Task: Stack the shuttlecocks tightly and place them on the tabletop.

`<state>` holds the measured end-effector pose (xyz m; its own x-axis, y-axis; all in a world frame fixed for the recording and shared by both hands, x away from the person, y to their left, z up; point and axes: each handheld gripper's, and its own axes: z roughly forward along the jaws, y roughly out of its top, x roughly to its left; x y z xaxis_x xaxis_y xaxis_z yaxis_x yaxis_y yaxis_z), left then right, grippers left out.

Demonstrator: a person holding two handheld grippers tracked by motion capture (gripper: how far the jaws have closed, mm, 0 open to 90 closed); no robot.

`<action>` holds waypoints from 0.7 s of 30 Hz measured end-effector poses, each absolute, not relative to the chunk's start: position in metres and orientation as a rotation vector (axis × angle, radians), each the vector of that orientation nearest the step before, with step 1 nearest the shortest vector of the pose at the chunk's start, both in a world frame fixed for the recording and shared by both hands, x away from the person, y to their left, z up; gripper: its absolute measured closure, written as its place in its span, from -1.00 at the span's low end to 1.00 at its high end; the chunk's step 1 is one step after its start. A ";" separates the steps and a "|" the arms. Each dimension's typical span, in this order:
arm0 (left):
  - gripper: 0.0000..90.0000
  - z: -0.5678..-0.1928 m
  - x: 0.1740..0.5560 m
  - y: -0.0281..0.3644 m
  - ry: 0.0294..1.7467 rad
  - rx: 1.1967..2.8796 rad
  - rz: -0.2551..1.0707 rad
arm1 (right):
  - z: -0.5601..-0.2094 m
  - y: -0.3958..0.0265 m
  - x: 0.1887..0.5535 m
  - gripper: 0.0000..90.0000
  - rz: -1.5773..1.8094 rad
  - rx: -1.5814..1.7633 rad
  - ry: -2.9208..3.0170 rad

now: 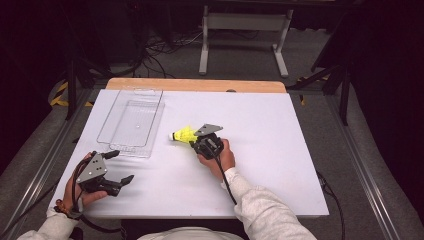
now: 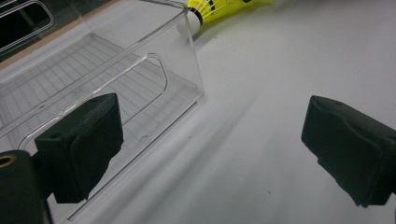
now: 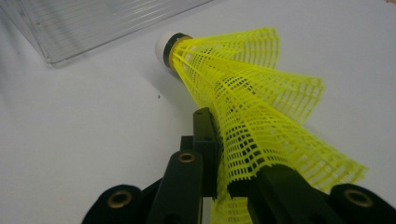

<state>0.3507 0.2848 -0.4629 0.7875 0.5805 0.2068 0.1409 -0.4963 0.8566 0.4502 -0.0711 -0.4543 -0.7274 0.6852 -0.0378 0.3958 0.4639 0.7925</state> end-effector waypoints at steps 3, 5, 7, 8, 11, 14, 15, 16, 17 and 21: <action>-0.86 -0.463 0.351 0.285 0.539 2.045 0.598 | -0.453 -0.072 0.450 0.94 1.158 0.914 2.361; -0.86 -0.463 0.351 0.285 0.540 2.044 0.598 | -0.452 -0.073 0.449 0.94 1.166 0.912 2.358; -0.86 -0.463 0.351 0.285 0.540 2.048 0.600 | -0.451 -0.074 0.449 0.94 1.171 0.910 2.357; -0.86 -0.463 0.351 0.284 0.540 2.047 0.598 | -0.451 -0.074 0.449 0.94 1.174 0.910 2.356; -0.86 -0.463 0.351 0.284 0.535 2.047 0.600 | -0.448 -0.077 0.448 0.95 1.192 0.914 2.346; -0.86 -0.463 0.351 0.284 0.535 2.047 0.599 | -0.445 -0.081 0.447 0.95 1.225 0.920 2.334; -0.86 -0.463 0.351 0.284 0.538 2.046 0.599 | -0.444 -0.082 0.447 0.95 1.234 0.925 2.329; -0.86 -0.463 0.352 0.284 0.539 2.044 0.600 | -0.443 -0.084 0.447 0.95 1.245 0.927 2.324; -0.86 -0.463 0.352 0.284 0.540 2.041 0.599 | -0.442 -0.086 0.447 0.95 1.258 0.932 2.319; -0.86 -0.463 0.353 0.283 0.537 2.047 0.600 | -0.440 -0.090 0.446 0.95 1.274 0.935 2.309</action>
<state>0.3534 0.2829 -0.4627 0.7871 0.5815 0.2058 0.1401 -0.4936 0.8583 0.4465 -0.0903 -0.4396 -0.7250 0.6886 0.0174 0.3819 0.3808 0.8421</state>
